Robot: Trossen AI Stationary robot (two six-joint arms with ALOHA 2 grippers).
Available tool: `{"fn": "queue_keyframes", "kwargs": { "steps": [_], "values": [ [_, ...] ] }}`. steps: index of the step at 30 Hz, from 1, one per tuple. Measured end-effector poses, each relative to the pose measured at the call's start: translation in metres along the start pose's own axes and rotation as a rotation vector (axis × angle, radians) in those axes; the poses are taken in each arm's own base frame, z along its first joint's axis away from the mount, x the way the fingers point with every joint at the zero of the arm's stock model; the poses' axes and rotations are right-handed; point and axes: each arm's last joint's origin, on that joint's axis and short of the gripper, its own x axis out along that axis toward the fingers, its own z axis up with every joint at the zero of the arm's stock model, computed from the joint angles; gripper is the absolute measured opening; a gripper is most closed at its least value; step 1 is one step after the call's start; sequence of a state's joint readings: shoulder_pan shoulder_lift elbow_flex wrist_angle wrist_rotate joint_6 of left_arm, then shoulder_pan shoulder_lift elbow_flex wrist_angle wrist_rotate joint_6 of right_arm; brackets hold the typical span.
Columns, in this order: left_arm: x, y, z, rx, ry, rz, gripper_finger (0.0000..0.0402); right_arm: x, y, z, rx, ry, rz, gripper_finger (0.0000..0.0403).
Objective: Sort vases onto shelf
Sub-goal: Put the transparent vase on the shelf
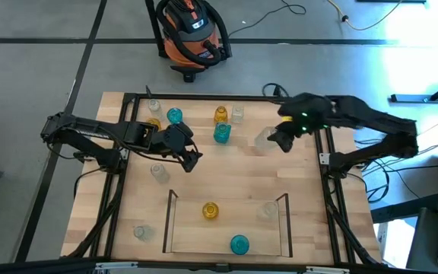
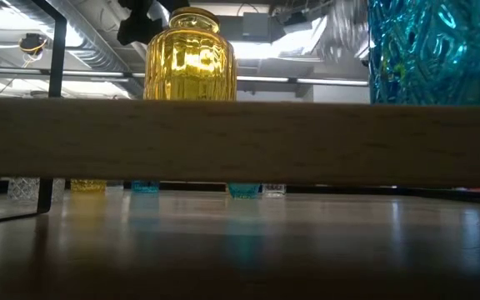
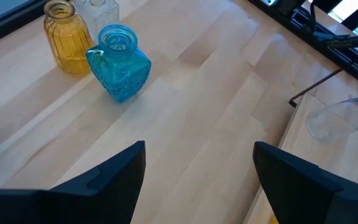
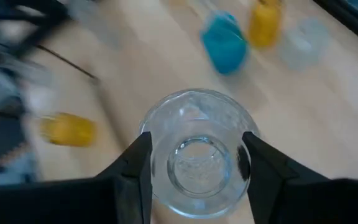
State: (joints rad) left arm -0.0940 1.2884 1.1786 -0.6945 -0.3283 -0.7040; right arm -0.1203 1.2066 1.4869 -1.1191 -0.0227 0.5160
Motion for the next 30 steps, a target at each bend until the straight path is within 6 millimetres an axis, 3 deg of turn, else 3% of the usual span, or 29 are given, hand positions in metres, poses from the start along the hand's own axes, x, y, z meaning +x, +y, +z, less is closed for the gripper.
{"fn": "queue_keyframes", "kwargs": {
  "steps": [5, 10, 18, 30],
  "values": [
    [0.0, 0.0, 0.0, 0.0, -0.003, 0.004, 0.0289, -0.021, 0.024, -0.011, -0.015, -0.082, 0.153, 0.0151],
    [0.0, 0.001, 0.001, 0.0, -0.019, 0.022, 0.0289, -0.027, 0.051, -0.02, -0.052, -0.113, 0.303, 0.0151],
    [0.0, 0.001, 0.001, 0.0, -0.026, 0.031, 0.0289, -0.026, 0.083, -0.041, -0.089, -0.102, 0.353, 0.0151],
    [0.0, 0.001, 0.001, 0.0, -0.027, 0.031, 0.0289, -0.015, 0.146, -0.08, -0.2, -0.062, 0.53, 0.0151]
  ]
}}
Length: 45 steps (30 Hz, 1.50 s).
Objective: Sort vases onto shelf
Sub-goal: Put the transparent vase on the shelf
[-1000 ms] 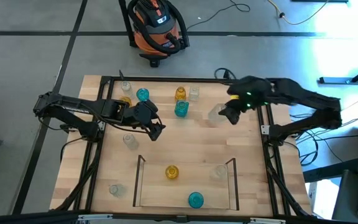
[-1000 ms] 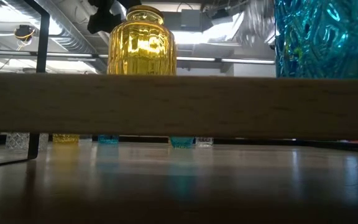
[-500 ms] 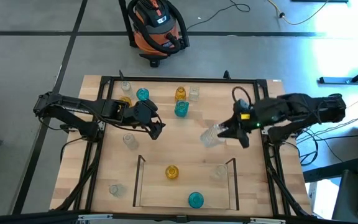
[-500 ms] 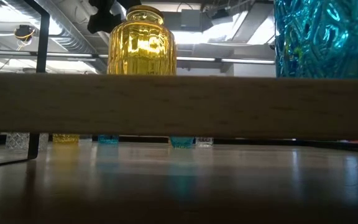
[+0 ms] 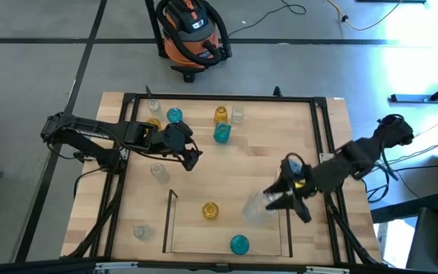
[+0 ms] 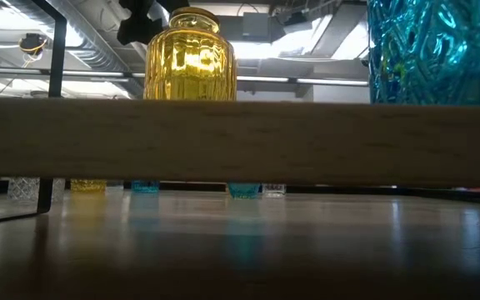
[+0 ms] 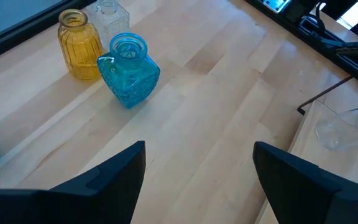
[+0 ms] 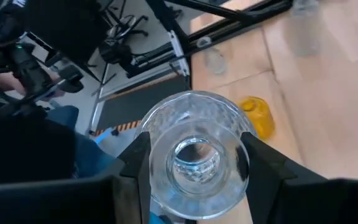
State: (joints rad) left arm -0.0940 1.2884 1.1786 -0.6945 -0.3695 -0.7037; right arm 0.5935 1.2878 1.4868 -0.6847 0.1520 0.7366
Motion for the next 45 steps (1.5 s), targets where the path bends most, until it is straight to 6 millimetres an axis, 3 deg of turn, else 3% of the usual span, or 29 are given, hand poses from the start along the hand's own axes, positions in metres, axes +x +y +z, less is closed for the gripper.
{"fn": "queue_keyframes", "kwargs": {
  "steps": [5, 16, 24, 34, 45],
  "values": [
    [0.0, 0.0, 0.0, 0.0, -0.001, 0.001, 0.0289, 0.017, 0.019, -0.018, -0.016, 0.042, 0.034, 0.0151],
    [0.0, 0.0, 0.0, 0.0, -0.004, 0.005, 0.0289, 0.044, 0.038, -0.057, -0.015, 0.184, -0.004, 0.0151],
    [0.0, 0.0, 0.0, 0.0, -0.005, 0.005, 0.0289, 0.07, 0.039, -0.087, -0.053, 0.355, -0.074, 0.0151],
    [0.0, 0.0, 0.0, 0.0, -0.004, 0.005, 0.0289, 0.107, 0.032, -0.11, -0.122, 0.452, -0.161, 0.0151],
    [-0.001, -0.002, -0.002, 0.005, 0.017, -0.021, 0.0289, 0.122, 0.023, -0.125, -0.158, 0.525, -0.253, 0.0151]
  ]
}}
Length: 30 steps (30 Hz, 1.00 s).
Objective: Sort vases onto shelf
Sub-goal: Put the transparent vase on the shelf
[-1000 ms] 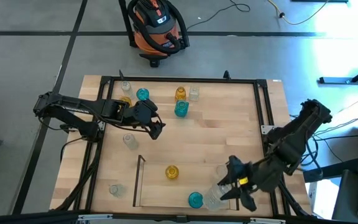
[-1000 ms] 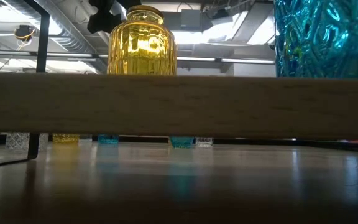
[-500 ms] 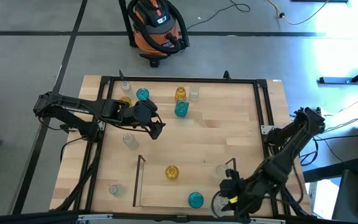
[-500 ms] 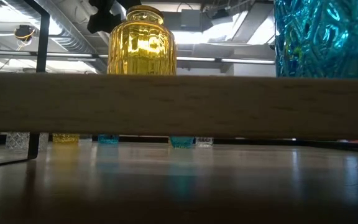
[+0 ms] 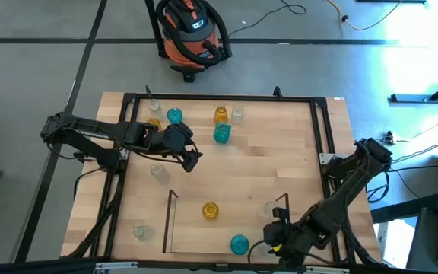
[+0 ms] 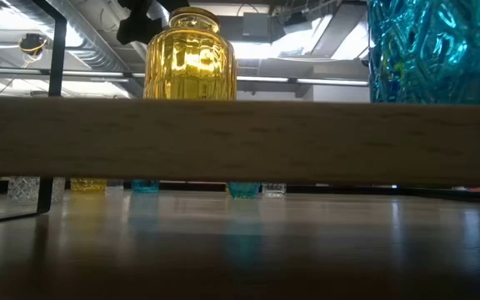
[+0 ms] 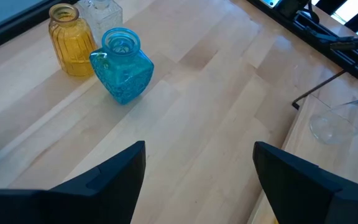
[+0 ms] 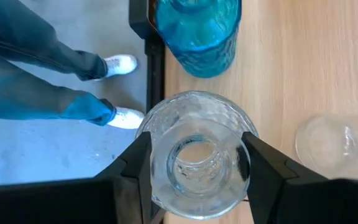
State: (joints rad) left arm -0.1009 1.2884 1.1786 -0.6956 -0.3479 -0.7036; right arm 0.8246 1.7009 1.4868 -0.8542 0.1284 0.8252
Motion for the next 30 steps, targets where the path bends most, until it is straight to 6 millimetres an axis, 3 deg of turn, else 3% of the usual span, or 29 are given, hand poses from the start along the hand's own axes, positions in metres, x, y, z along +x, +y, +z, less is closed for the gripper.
{"fn": "queue_keyframes", "kwargs": {
  "steps": [8, 14, 22, 30],
  "values": [
    [0.0, 0.0, 0.0, 0.0, 0.001, -0.001, 0.0289, 0.023, -0.001, -0.005, -0.014, 0.077, -0.061, 0.0151],
    [0.0, 0.0, 0.0, 0.001, 0.003, -0.001, 0.0289, 0.024, -0.001, -0.005, -0.007, 0.064, -0.072, 0.0151],
    [0.0, 0.0, 0.0, 0.0, 0.003, 0.0, 0.0289, 0.025, 0.0, -0.005, 0.002, 0.062, -0.072, 0.0236],
    [0.0, 0.0, 0.0, 0.0, 0.003, 0.0, 0.0289, 0.024, 0.001, -0.004, 0.006, 0.054, -0.054, 0.0235]
  ]
}}
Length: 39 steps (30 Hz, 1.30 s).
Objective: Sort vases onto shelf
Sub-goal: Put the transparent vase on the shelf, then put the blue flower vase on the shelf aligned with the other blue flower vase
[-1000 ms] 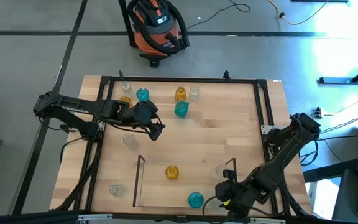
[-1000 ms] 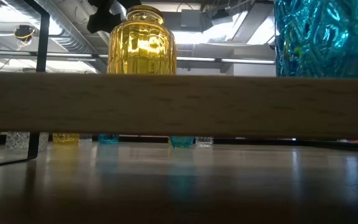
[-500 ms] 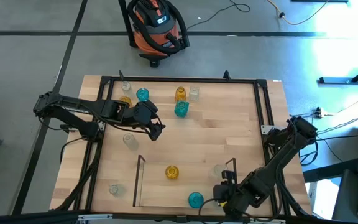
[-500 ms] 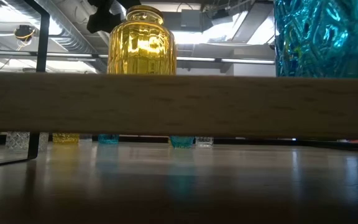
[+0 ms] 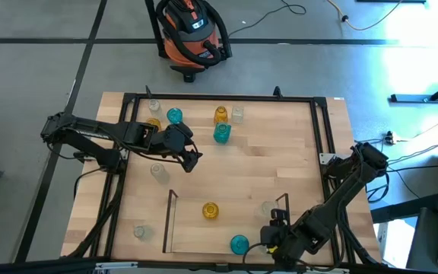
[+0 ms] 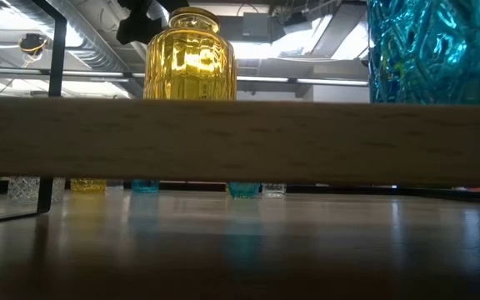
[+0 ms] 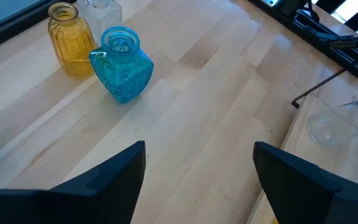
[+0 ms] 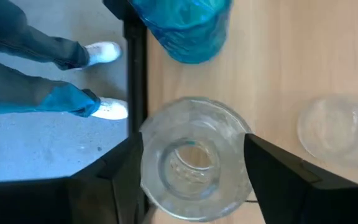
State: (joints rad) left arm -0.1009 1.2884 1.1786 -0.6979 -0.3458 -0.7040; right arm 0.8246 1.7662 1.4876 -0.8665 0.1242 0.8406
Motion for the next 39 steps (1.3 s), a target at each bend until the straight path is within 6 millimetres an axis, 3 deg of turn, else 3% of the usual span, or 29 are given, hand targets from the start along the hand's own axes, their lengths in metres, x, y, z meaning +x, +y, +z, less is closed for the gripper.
{"fn": "queue_keyframes", "kwargs": {
  "steps": [16, 24, 29, 33, 36, 39],
  "values": [
    [0.0, 0.0, 0.0, 0.0, -0.001, 0.0, 0.0289, -0.001, 0.004, 0.003, 0.013, -0.027, 0.046, 0.0231],
    [0.0, 0.0, 0.0, 0.0, -0.002, 0.0, 0.0289, -0.019, 0.0, 0.006, 0.046, -0.104, 0.036, 0.0232],
    [0.0, 0.0, 0.0, 0.0, -0.002, 0.0, 0.0289, -0.041, -0.005, 0.008, 0.051, -0.197, 0.034, 0.0232],
    [0.0, 0.0, 0.0, 0.006, -0.002, 0.0, 0.0289, -0.071, -0.014, 0.01, 0.06, -0.355, -0.017, 0.0232],
    [0.0, 0.0, 0.0, 0.006, -0.003, 0.0, 0.0289, -0.094, -0.028, 0.012, 0.104, -0.491, -0.115, 0.0232],
    [0.0, 0.0, 0.0, 0.006, -0.007, 0.005, 0.0289, -0.105, -0.049, 0.016, 0.144, -0.496, -0.196, 0.0232]
  ]
}}
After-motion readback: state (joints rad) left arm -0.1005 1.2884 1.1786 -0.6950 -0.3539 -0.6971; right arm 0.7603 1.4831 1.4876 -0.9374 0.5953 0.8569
